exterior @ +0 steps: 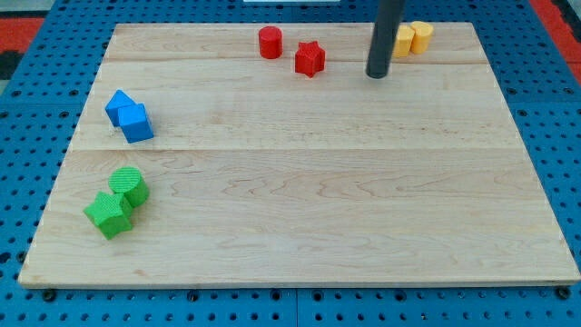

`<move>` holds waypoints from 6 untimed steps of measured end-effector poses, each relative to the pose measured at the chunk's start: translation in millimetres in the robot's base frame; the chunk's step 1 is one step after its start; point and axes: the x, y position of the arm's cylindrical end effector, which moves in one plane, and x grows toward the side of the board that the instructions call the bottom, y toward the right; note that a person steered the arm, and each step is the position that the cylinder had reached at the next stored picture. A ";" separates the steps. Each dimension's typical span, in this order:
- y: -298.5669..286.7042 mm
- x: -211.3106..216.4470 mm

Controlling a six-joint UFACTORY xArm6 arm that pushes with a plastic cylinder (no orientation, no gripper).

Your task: Place the red star at the bottom right side of the red circle

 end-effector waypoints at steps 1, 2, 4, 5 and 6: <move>-33.7 -12.5; -57.1 -17.1; -69.3 -21.7; -69.3 -21.8; -68.8 -21.8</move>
